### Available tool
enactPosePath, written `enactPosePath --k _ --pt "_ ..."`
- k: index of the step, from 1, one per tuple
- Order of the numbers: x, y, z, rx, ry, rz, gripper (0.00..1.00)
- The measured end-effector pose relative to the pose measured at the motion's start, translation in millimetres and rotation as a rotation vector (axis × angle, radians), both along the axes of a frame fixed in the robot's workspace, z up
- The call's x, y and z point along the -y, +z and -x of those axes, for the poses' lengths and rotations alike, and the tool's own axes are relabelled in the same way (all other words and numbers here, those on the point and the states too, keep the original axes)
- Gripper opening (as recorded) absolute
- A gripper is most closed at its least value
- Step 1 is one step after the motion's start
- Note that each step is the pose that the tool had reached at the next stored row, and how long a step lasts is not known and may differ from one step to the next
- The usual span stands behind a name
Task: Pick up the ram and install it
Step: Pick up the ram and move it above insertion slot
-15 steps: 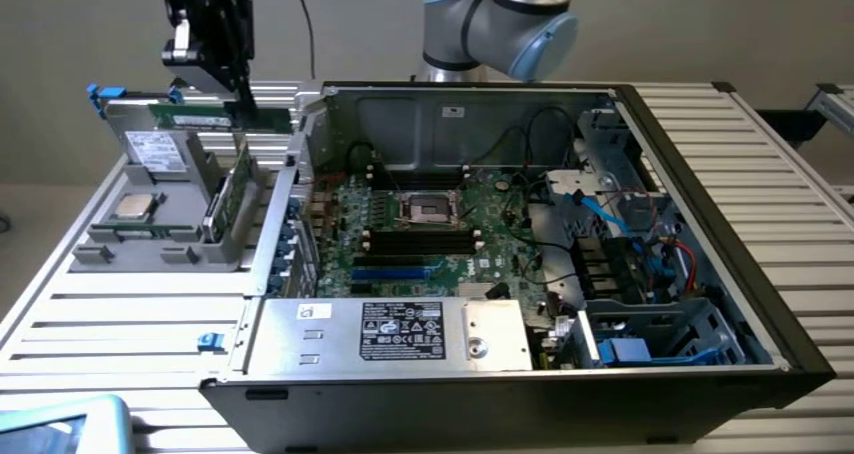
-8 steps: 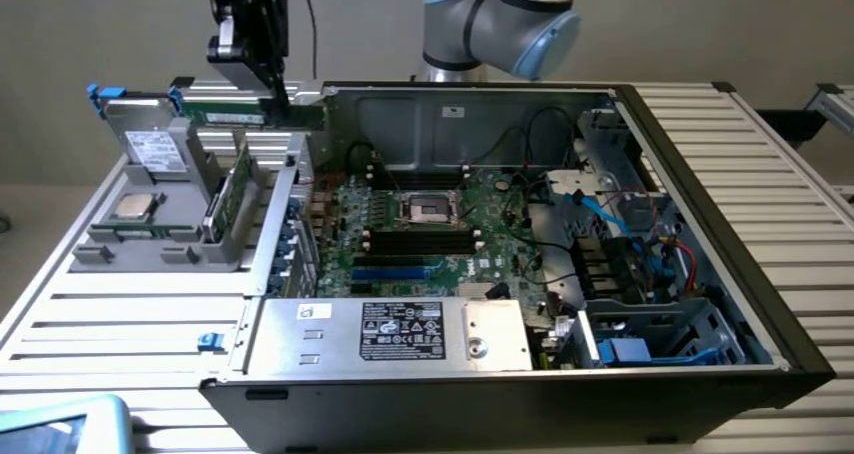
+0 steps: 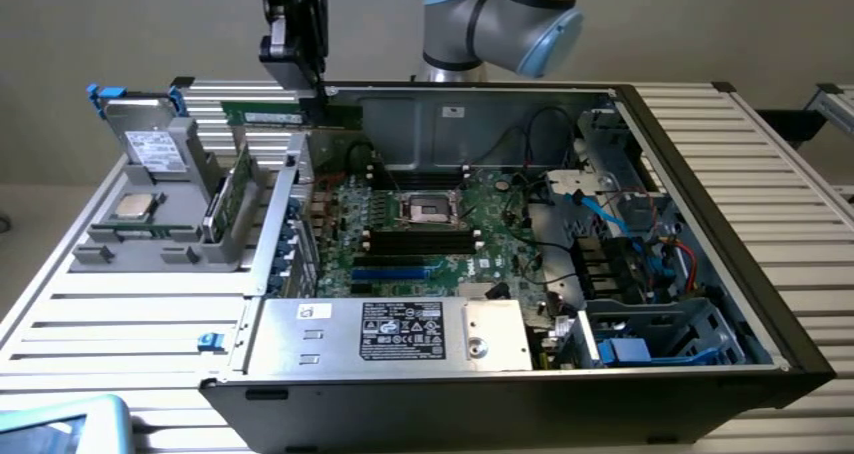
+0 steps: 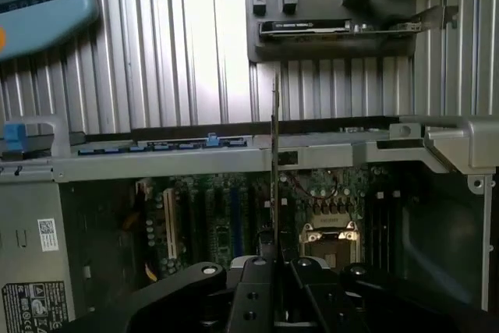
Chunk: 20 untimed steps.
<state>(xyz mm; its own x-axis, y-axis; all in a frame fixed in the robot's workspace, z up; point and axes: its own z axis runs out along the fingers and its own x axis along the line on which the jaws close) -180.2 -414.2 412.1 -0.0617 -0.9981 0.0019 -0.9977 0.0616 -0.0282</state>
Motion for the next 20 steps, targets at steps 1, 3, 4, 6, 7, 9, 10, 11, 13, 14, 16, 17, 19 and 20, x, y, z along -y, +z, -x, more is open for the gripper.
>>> enactPosePath --k 1,3,4,6,7,9,10,11,13,14,16,17,19,20 --pt "0.0 0.0 -3.8 0.0023 0.000 -0.0001 0.13" --pt "0.0 0.0 -10.2 0.0133 0.000 0.0000 0.13" --pt "0.0 0.1 -12.8 0.0211 0.000 0.0001 0.13" --pt "0.0 0.0 -18.7 0.0356 0.000 0.0000 0.13" --pt "0.0 0.0 -22.6 0.0400 0.000 -0.0001 0.13" --pt "0.0 -0.2 -31.5 0.0449 0.000 0.0000 0.13" --pt "-0.1 -0.4 -36.3 0.0466 0.000 0.0001 0.13" --pt "-0.2 -0.6 -40.8 0.0479 0.000 0.0003 0.13" --pt "-1.2 -1.2 -49.6 0.0503 0.000 0.0008 0.13" --pt "-2.0 -1.5 -54.0 0.0512 0.000 0.0011 0.13" --pt "-3.6 -2.1 -62.6 0.0524 0.000 0.0011 0.13" --pt "-4.7 -2.6 -67.5 0.0526 0.000 0.0011 0.13" --pt "-7.7 -3.7 -76.1 0.0527 0.000 0.0011 0.13" --pt "-10.0 -4.1 -79.6 0.0526 0.000 0.0012 0.13"
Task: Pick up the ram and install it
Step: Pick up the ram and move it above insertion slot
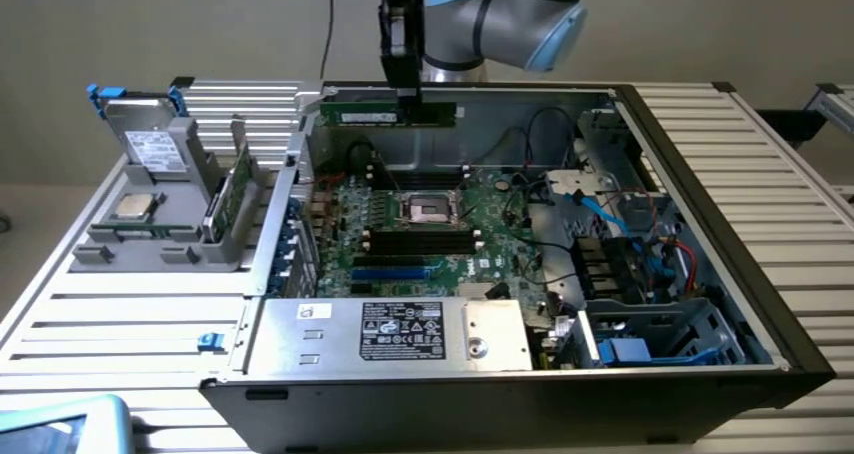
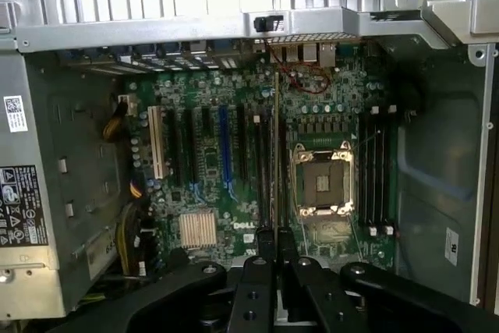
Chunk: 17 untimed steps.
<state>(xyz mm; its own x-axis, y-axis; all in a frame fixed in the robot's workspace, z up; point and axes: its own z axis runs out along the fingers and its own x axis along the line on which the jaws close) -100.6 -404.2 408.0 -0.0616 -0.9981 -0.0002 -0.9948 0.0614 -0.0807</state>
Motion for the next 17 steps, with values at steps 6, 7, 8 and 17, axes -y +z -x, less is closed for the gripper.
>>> enactPosePath --k 6,7,8,17 --pt "-16.5 -1.7 -15.6 0.0005 0.000 0.0003 0.13" --pt "-17.9 -1.8 -17.8 0.0006 0.000 0.0003 0.13" --pt "-18.4 -2.0 -19.1 0.0006 0.003 0.0003 0.13" --pt "-30.0 -4.2 -33.7 0.0006 0.015 0.0004 0.13"
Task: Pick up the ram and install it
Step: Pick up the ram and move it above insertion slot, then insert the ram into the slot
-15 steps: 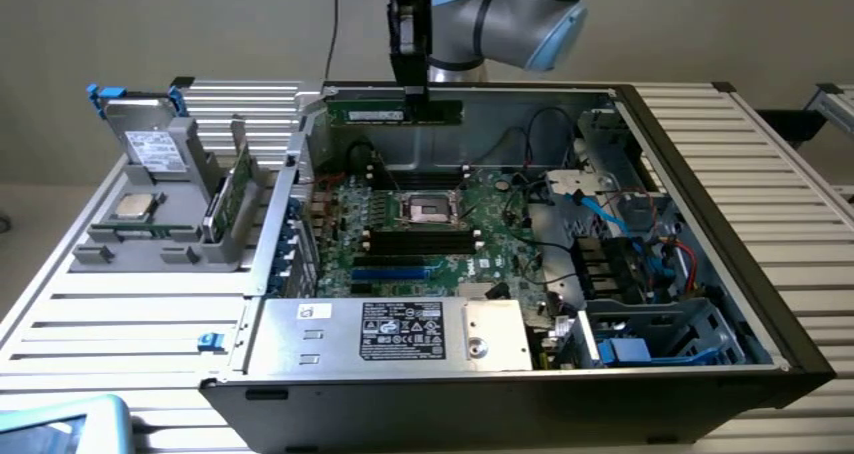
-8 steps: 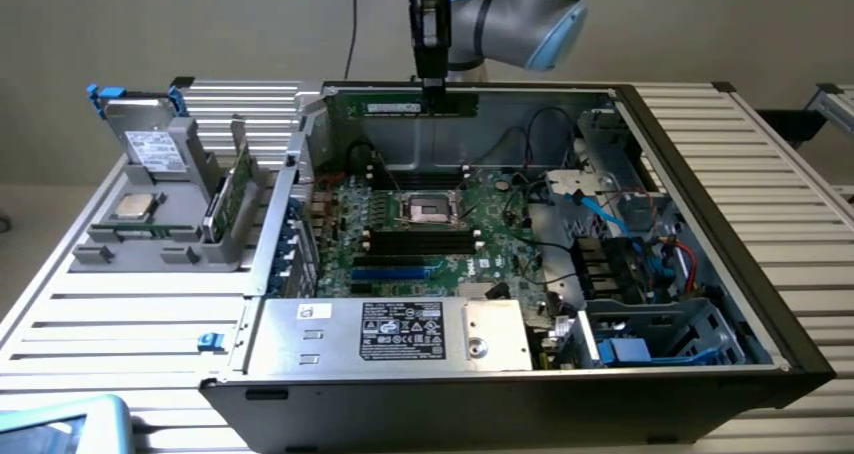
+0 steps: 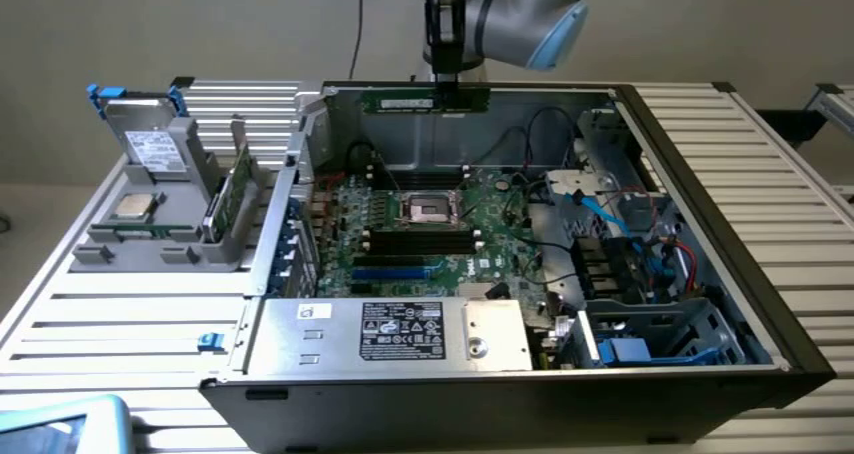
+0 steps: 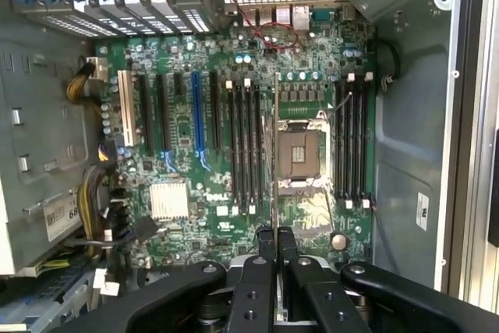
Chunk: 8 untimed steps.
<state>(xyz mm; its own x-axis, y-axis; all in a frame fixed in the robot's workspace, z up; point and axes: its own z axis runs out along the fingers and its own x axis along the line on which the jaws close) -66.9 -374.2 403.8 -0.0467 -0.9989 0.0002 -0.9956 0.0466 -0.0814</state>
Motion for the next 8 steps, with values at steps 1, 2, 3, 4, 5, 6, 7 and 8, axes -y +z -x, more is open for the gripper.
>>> enactPosePath --k 1,2,3,4,5,6,7,8 --pt "-1.2 -0.4 0.0 0.0001 0.001 -0.0001 0.13" --pt "-2.0 -0.7 0.0 0.0000 0.003 -0.0001 0.13" --pt "-2.2 -1.0 -0.1 0.0001 0.005 -0.0001 0.13" --pt "-2.3 -1.3 -0.1 0.0001 0.006 -0.0003 0.13" --pt "-2.4 -1.6 -0.1 0.0002 0.006 -0.0003 0.13" --pt "-2.4 -1.6 -0.1 0.0000 0.006 -0.0003 0.13" --pt "-2.5 -1.6 0.0 -0.0001 0.007 -0.0001 0.13" --pt "-2.5 -1.6 0.0 -0.0001 0.009 -0.0001 0.13"
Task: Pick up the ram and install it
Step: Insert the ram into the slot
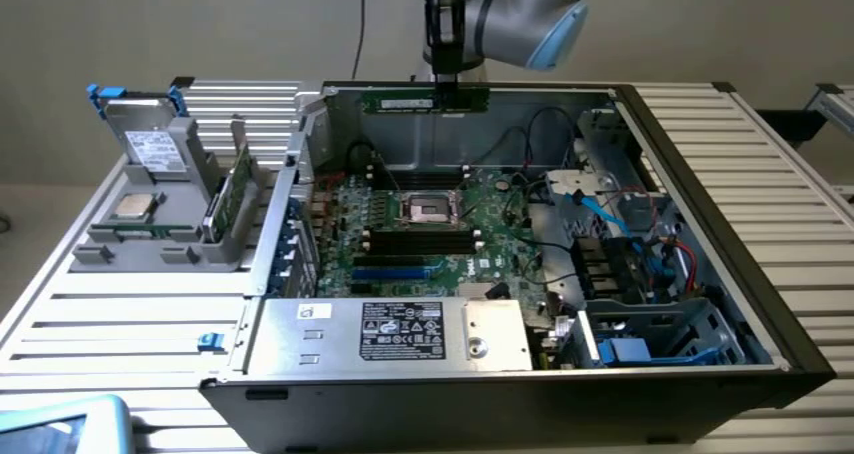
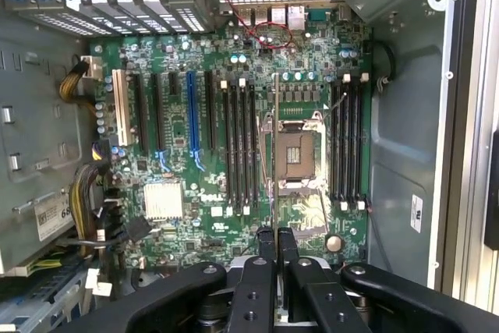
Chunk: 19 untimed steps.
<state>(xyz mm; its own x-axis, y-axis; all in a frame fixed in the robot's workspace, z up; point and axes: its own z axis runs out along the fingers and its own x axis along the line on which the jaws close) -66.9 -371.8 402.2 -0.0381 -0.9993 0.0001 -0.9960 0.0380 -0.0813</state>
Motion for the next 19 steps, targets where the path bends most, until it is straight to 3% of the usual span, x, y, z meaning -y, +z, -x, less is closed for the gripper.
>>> enactPosePath --k 8,12,14,17,19 --pt "0.0 0.0 1.0 0.0000 0.001 0.0000 0.13" --pt "0.0 -0.8 1.1 -0.0032 0.007 0.0007 0.13" --pt "0.0 -1.9 1.1 -0.0100 0.016 0.0046 0.13" --pt "0.0 -3.3 1.1 -0.0227 0.023 0.0154 0.13" --pt "0.6 -5.1 1.1 -0.0232 0.027 0.0166 0.13"
